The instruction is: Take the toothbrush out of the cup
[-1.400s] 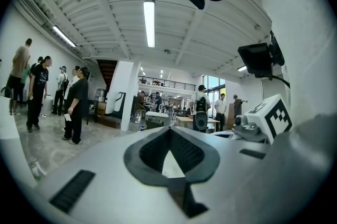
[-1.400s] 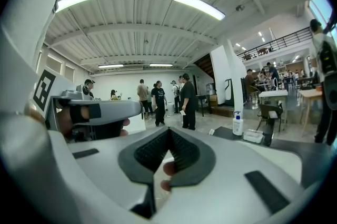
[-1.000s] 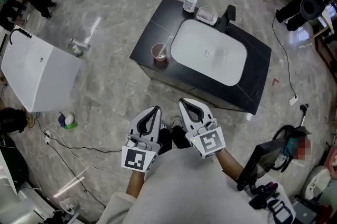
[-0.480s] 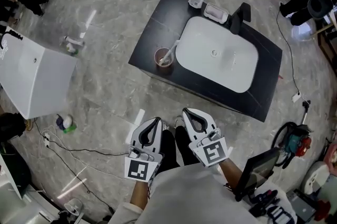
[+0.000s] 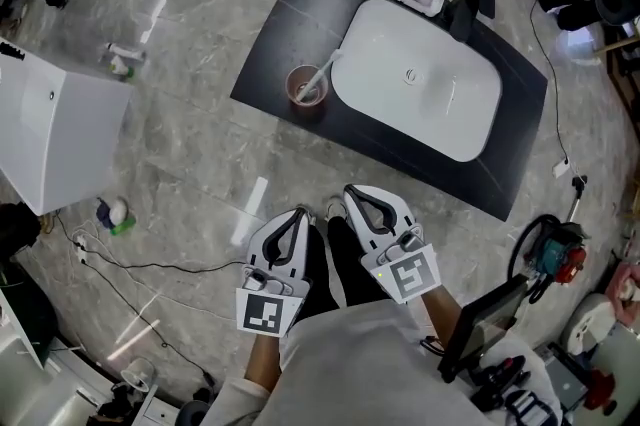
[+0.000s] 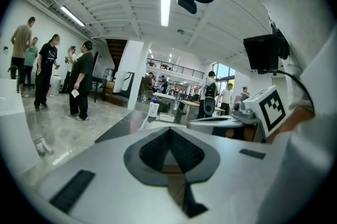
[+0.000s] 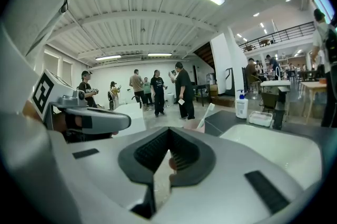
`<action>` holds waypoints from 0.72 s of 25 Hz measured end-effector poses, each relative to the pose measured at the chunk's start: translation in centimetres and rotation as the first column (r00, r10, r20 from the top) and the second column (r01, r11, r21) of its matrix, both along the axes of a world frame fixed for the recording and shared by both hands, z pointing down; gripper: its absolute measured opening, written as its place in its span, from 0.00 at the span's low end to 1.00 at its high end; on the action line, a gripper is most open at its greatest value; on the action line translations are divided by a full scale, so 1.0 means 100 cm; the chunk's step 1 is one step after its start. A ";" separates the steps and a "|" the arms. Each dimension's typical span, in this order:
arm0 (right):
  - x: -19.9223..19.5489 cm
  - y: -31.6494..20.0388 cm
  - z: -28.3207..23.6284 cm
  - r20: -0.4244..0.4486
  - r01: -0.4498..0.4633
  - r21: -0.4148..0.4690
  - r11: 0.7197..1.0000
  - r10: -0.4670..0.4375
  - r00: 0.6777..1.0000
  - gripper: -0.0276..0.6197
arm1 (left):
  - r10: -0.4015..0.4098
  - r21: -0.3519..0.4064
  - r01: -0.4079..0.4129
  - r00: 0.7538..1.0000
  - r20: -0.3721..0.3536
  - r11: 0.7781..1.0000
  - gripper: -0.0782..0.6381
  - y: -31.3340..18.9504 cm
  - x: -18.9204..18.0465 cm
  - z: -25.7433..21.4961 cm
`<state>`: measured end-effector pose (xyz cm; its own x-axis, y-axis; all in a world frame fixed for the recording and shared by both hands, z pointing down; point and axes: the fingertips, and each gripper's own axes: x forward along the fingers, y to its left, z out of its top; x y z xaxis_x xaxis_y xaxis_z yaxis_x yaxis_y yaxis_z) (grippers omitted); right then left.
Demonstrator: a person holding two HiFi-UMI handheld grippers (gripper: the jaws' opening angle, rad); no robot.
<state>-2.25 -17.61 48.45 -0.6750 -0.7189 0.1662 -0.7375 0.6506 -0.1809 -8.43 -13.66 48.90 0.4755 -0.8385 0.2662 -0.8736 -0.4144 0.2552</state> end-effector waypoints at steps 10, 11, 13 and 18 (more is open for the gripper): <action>-0.006 -0.011 0.002 0.072 0.070 -0.015 0.997 -0.068 0.995 0.05 | -0.004 -0.012 0.004 1.000 -0.008 1.000 0.11 -0.009 0.000 0.007; -0.008 -0.013 0.002 0.066 0.077 -0.009 0.997 -0.076 0.995 0.05 | -0.005 -0.016 0.005 1.000 -0.010 1.000 0.11 -0.009 -0.001 0.008; -0.009 -0.018 0.005 0.044 0.080 0.001 0.997 -0.080 0.996 0.05 | -0.005 -0.024 0.005 1.000 -0.011 1.000 0.11 -0.009 -0.002 0.010; -0.014 -0.035 0.013 0.010 0.088 0.016 0.996 -0.088 0.996 0.11 | -0.009 -0.029 0.009 1.000 -0.016 1.000 0.11 -0.012 -0.005 0.011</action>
<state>-3.62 -21.09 49.76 -0.7375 -0.6589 0.1482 -0.6752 0.7159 -0.1778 -8.94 -14.85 50.04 0.4725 -0.8348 0.2826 -0.8729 -0.3989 0.2810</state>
